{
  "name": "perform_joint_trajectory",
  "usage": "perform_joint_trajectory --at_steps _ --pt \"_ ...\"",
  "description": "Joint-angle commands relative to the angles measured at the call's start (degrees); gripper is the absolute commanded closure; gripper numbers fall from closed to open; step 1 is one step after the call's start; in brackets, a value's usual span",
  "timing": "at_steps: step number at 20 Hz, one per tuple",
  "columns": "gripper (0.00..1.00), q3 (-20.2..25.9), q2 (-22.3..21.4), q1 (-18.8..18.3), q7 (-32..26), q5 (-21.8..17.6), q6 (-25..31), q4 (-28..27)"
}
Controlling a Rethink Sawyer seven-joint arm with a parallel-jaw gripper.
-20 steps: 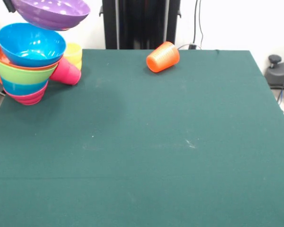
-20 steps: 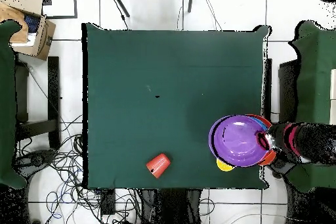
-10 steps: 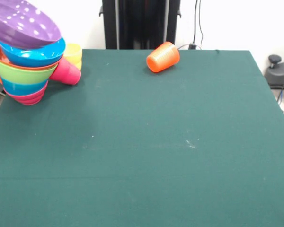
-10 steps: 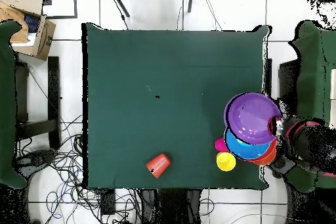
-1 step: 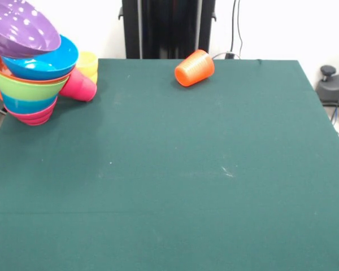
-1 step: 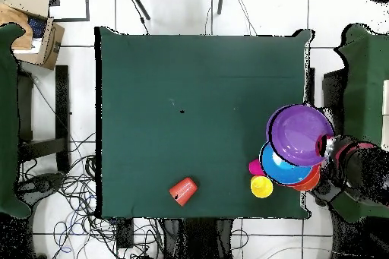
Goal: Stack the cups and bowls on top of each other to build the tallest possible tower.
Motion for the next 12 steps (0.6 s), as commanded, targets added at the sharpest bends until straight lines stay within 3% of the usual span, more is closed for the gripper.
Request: perform_joint_trajectory --at_steps 1,12 --pt "1.00 -3.18 -0.74 1.82 -0.20 0.66 0.68 4.33" --pt "1.00 -0.85 -3.12 -1.71 -3.04 4.44 -0.26 11.83"
